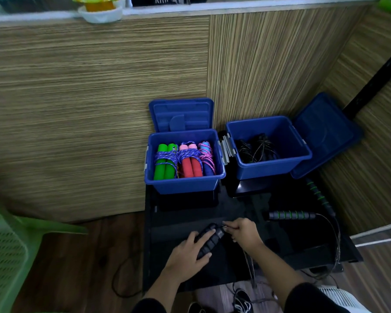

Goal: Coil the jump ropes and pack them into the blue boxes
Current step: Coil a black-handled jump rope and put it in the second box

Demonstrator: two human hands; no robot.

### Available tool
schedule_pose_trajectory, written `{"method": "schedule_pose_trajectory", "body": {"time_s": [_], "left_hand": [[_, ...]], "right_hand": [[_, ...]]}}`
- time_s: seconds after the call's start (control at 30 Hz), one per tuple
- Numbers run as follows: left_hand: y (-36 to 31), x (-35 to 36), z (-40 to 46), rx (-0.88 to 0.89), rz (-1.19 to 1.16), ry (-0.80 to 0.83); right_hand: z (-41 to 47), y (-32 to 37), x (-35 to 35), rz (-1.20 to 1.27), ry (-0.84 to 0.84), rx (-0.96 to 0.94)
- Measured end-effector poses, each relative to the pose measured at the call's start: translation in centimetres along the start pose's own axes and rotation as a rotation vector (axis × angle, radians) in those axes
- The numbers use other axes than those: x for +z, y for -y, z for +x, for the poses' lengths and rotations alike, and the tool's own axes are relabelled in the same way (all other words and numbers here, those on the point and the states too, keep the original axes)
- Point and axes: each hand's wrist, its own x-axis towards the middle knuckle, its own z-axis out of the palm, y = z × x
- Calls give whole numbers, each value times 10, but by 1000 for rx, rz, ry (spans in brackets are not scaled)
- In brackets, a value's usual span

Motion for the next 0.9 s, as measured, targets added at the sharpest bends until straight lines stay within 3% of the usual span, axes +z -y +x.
{"method": "schedule_pose_trajectory", "body": {"time_s": [0.4, 0.53, 0.9], "left_hand": [[-42, -57, 17, -35, -750, -174], [-53, -80, 24, -29, -960, -148], [-74, -109, 26, 36, -1149, -265]], "right_hand": [[7, 64, -39, 502, -8, -109], [10, 84, -50, 543, 0, -166], [6, 130, -63, 431, -75, -344]]}}
